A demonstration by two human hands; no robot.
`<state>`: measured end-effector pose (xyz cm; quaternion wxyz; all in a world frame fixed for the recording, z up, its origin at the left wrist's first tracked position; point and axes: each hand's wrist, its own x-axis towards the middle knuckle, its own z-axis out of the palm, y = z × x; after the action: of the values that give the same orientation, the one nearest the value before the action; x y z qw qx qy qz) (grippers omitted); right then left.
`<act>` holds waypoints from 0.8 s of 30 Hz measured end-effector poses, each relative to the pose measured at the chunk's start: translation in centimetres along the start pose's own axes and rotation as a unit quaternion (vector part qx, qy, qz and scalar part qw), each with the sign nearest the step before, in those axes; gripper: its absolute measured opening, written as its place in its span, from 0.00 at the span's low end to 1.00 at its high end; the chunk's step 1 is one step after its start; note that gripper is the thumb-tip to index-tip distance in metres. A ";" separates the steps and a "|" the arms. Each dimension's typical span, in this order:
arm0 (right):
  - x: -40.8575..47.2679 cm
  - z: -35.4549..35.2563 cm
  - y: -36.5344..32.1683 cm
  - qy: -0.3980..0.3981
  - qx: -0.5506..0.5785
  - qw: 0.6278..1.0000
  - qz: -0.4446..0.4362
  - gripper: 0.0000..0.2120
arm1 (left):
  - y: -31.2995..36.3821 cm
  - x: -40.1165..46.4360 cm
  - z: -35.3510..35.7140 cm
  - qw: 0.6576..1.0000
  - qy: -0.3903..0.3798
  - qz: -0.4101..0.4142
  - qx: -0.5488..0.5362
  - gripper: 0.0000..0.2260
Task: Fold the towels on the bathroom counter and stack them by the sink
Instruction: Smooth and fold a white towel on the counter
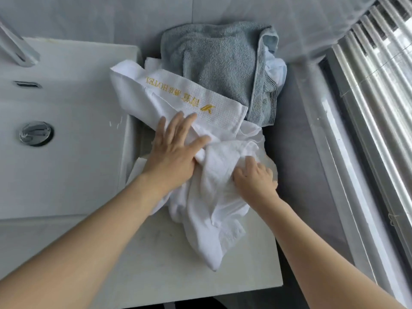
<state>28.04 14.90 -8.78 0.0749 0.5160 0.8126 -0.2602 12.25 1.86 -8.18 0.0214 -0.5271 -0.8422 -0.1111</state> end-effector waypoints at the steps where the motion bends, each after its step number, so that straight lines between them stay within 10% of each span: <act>1: -0.1 0.4 0.2 -0.011 -0.011 1.000 0.021 0.06 | 0.2 -0.9 0.8 0.999 0.025 0.037 0.006 0.21; 8: -0.2 2.0 2.7 -0.146 0.127 0.976 0.097 0.20 | 0.7 -7.6 3.4 0.981 -0.179 0.068 0.021 0.11; 11: 0.8 1.6 2.8 -0.044 0.123 0.989 0.064 0.12 | 0.7 -4.6 1.5 0.992 -0.084 0.048 -0.077 0.16; 15: 1.7 1.6 2.5 -0.032 0.142 0.987 0.062 0.37 | -1.1 0.2 -0.6 0.998 0.015 -0.052 -0.012 0.29; 19: 2.0 2.4 1.9 -0.103 0.126 0.984 0.066 0.43 | -3.4 3.5 -1.6 0.988 -0.062 -0.139 0.026 0.18; 24: 2.9 2.6 1.8 -0.104 0.136 0.984 0.056 0.35 | 0.0 2.4 -6.2 0.983 0.065 -0.035 -0.168 0.07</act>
<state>27.88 16.55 -12.73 0.1025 0.5361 0.7274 -0.4160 10.66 2.65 -1.75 -0.0171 -0.4848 -0.8265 -0.2855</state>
